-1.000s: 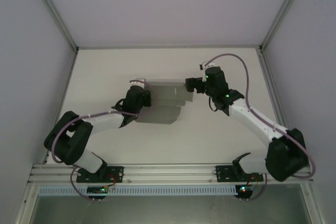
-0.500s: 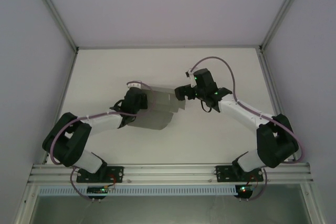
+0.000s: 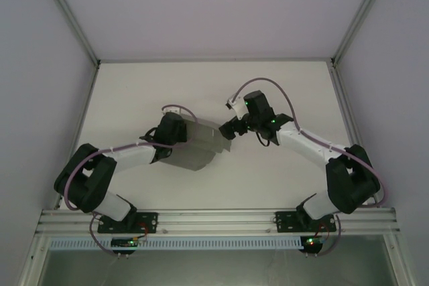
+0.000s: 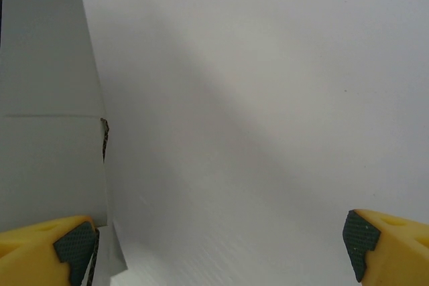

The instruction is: Assemble paper box

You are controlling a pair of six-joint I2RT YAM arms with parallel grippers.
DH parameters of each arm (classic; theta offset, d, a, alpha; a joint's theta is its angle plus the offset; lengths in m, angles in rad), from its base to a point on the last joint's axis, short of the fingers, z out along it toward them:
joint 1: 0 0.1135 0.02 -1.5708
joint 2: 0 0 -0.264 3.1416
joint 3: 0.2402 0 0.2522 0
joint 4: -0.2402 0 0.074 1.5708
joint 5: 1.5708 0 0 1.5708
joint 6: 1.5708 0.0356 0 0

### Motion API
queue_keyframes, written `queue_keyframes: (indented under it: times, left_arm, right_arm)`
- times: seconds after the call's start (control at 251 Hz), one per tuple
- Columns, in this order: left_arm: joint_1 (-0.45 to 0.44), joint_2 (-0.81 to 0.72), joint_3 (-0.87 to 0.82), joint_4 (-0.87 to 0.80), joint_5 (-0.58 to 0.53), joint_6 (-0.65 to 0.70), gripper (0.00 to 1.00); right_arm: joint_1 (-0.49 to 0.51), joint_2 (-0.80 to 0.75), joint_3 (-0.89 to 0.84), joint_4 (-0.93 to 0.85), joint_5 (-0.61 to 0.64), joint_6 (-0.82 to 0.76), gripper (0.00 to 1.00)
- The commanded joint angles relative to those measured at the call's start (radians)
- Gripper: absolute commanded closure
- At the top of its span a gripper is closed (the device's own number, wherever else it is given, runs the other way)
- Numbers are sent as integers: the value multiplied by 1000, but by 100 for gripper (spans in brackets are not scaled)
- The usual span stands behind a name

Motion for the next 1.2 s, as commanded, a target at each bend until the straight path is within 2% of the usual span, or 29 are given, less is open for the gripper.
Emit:
queue_keyframes:
  times: [0.0, 0.06, 0.136, 0.184, 0.255, 0.303, 0.399, 0.515, 0.702, 0.77, 0.866, 1.046, 1.149, 1.197]
  left_arm:
    - [-21, -29, 43, 92, 98, 0, 100]
    - [-18, -35, 32, 95, 102, 8, 100]
    - [-7, -44, 17, 98, 117, -1, 100]
    - [9, -48, 7, 102, 147, -21, 100]
    - [44, -53, -12, 133, 227, -58, 100]
    - [61, -57, -27, 165, 266, -72, 100]
    - [75, -64, -40, 194, 289, -72, 100]
    - [88, -77, -41, 205, 327, -64, 100]
    - [89, -97, -81, 296, 418, -30, 100]
    - [90, -97, -88, 316, 424, -29, 100]
    - [89, -91, -99, 366, 437, -28, 100]
    - [97, -38, -93, 489, 486, -21, 100]
    - [107, 12, -74, 551, 533, -32, 100]
    - [113, 29, -62, 565, 544, -45, 100]
  right_arm:
    - [41, 4, 54, -86, -15, -128, 1]
    - [-6, -32, 51, -76, 4, -98, 1]
    - [-98, -80, 43, -70, -23, 27, 1]
    - [-159, -108, 27, -74, -110, 92, 1]
    - [-226, -137, -28, -52, -314, 125, 1]
    - [-238, -146, -70, -17, -424, 127, 1]
    - [-228, -150, -124, 62, -548, 128, 4]
    - [-211, -133, -134, 68, -533, 111, 8]
    - [-208, -39, -76, 97, -620, 113, 32]
    - [-206, -10, -58, 127, -693, 128, 51]
    - [-208, 13, -45, 155, -784, 146, 67]
    - [-204, 11, -54, 215, -949, 186, 90]
    - [-202, -10, -76, 295, -1023, 232, 95]
    - [-196, -28, -87, 325, -1014, 270, 96]
